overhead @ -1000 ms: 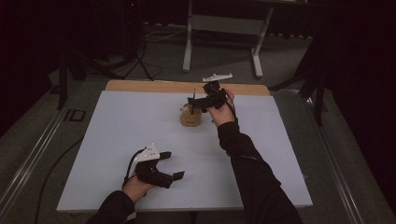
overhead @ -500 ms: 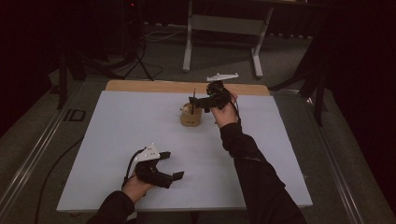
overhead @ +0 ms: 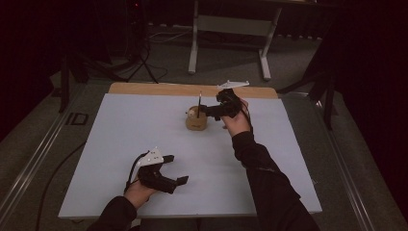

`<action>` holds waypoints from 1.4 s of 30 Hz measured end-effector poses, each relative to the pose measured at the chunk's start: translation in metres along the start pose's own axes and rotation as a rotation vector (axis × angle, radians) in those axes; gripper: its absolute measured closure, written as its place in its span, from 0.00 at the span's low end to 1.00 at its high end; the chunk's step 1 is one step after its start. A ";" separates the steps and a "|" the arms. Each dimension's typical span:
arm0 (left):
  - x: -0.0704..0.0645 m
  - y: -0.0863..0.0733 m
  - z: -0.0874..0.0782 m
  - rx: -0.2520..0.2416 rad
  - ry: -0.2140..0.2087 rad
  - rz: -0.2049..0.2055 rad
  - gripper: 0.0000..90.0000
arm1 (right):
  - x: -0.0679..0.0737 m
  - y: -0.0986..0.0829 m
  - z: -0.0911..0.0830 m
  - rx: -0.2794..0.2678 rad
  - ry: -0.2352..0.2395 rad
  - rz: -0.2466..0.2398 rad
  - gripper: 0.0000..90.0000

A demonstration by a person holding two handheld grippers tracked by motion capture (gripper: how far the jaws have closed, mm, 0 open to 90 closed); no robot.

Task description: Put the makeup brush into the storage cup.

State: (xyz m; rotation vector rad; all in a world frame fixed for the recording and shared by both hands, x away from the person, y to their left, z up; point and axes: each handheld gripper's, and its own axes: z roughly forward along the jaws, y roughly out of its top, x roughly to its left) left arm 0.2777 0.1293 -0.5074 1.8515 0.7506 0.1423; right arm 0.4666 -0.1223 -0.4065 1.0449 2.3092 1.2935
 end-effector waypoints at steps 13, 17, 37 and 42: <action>-0.002 0.007 -0.004 0.002 -0.022 0.009 0.01 | -0.001 -0.012 -0.022 -0.019 0.091 -0.003 0.12; -0.002 0.011 -0.007 0.004 -0.044 0.025 0.01 | 0.001 -0.019 -0.032 -0.052 0.099 -0.008 0.16; 0.015 0.018 -0.029 -0.023 -0.034 0.031 0.01 | 0.003 -0.060 -0.071 -0.099 0.205 -0.038 0.15; 0.018 0.018 -0.036 -0.029 -0.028 0.029 0.01 | 0.007 -0.075 -0.079 -0.105 0.233 -0.062 0.15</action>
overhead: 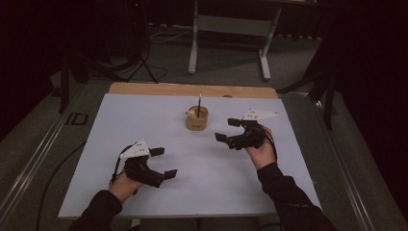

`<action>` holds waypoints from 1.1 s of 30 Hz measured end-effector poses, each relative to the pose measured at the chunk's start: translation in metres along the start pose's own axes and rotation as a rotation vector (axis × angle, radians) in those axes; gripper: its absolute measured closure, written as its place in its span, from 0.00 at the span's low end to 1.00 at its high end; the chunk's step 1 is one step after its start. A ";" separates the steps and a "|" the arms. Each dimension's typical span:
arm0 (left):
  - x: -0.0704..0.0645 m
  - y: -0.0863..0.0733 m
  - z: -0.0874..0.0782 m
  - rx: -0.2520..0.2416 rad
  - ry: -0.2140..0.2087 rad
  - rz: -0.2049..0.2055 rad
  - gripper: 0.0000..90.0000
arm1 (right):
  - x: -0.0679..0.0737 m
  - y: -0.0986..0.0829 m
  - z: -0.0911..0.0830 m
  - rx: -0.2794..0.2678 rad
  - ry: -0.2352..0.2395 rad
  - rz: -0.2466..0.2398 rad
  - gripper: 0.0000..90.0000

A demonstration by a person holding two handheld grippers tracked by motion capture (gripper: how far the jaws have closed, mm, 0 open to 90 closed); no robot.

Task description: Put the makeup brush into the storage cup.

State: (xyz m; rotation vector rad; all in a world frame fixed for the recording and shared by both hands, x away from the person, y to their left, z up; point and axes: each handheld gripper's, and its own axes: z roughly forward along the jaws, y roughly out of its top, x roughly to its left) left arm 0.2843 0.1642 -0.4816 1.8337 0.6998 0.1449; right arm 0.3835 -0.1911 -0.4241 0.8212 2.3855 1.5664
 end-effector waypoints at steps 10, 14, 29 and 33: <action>0.007 -0.003 -0.018 0.013 0.037 0.010 0.01 | 0.013 -0.033 -0.020 0.006 0.063 0.003 0.15; 0.007 -0.004 -0.023 0.013 0.041 0.013 0.01 | 0.012 -0.042 -0.027 0.008 0.057 0.017 0.15; 0.008 -0.015 -0.039 0.013 0.059 0.019 0.01 | 0.013 -0.076 -0.057 0.031 0.024 -0.003 0.15; 0.010 -0.020 -0.044 0.015 0.063 0.020 0.01 | 0.014 -0.082 -0.064 0.028 0.022 -0.004 0.15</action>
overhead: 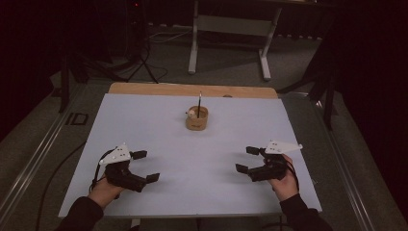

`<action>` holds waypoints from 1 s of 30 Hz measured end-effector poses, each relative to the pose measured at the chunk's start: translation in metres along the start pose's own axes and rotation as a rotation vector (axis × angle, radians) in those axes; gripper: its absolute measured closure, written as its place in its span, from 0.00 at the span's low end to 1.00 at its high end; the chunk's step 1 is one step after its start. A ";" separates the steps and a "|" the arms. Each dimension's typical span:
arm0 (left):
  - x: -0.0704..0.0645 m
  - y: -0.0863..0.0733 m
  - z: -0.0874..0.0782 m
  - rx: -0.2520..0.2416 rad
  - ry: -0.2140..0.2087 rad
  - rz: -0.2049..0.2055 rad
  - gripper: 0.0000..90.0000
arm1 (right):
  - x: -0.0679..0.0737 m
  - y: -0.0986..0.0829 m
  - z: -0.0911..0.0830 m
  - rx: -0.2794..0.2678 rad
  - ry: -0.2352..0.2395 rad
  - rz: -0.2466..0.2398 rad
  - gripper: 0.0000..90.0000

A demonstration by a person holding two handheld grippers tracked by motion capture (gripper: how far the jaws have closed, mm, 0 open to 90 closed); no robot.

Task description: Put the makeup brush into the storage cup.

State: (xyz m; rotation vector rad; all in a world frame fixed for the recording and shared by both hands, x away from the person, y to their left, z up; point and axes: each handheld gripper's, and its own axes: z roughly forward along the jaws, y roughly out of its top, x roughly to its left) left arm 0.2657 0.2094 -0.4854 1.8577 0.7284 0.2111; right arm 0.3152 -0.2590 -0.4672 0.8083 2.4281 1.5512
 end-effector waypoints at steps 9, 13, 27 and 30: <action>0.003 -0.014 -0.010 0.008 0.020 -0.016 0.01 | -0.001 -0.014 -0.011 0.004 0.001 0.012 0.15; 0.003 -0.019 -0.014 0.010 0.015 -0.006 0.01 | -0.005 -0.021 -0.016 0.003 0.005 0.020 0.15; 0.003 -0.032 -0.026 -0.006 0.030 0.002 0.01 | -0.008 -0.049 -0.032 0.000 0.027 0.033 0.14; 0.003 -0.034 -0.027 -0.011 0.035 -0.009 0.01 | -0.008 -0.053 -0.036 -0.006 0.022 0.040 0.13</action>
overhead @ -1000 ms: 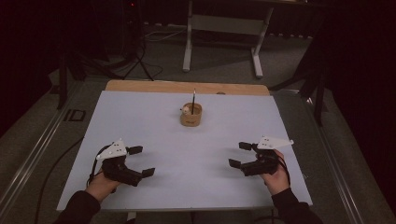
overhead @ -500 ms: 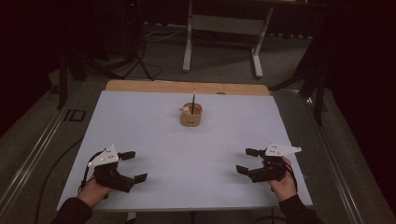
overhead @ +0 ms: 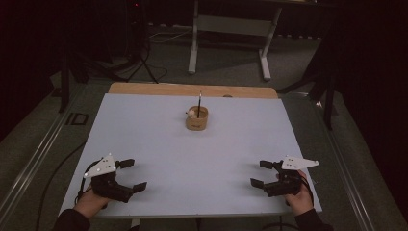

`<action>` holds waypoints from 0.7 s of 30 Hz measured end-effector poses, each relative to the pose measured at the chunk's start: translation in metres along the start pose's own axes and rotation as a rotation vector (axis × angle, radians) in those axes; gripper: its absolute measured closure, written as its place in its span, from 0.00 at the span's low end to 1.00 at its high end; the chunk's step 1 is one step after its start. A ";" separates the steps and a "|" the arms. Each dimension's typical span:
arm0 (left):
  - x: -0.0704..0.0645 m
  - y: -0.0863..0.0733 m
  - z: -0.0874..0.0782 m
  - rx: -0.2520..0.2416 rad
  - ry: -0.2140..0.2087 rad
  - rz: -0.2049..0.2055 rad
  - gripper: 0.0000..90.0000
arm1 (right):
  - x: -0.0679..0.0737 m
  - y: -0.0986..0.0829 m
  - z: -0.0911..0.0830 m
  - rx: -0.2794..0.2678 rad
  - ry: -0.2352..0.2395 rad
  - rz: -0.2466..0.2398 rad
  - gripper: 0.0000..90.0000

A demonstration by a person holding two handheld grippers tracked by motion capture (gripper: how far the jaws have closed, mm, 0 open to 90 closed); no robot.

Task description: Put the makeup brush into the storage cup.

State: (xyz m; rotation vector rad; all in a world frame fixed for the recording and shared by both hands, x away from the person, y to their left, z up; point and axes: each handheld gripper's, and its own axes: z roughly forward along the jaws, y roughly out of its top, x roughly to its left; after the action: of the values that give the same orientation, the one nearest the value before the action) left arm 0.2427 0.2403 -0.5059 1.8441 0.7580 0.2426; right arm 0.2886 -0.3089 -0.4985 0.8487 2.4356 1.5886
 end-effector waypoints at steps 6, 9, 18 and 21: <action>0.002 0.000 -0.001 -0.012 0.009 -0.011 0.01 | -0.002 -0.008 -0.001 0.016 -0.010 0.017 0.13; 0.001 0.000 -0.001 -0.010 0.011 -0.007 0.01 | -0.002 -0.008 -0.001 0.009 -0.014 0.012 0.13; 0.000 -0.003 0.003 0.028 0.041 0.026 0.01 | -0.003 -0.011 -0.001 0.014 -0.034 0.002 0.13; -0.001 -0.004 0.003 0.027 0.045 0.032 0.01 | -0.003 -0.012 -0.001 0.011 -0.037 0.003 0.13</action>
State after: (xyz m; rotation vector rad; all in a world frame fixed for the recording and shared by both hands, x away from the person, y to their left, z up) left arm 0.2423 0.2380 -0.5104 1.8825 0.7667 0.2966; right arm 0.2860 -0.3151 -0.5090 0.8754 2.4218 1.5473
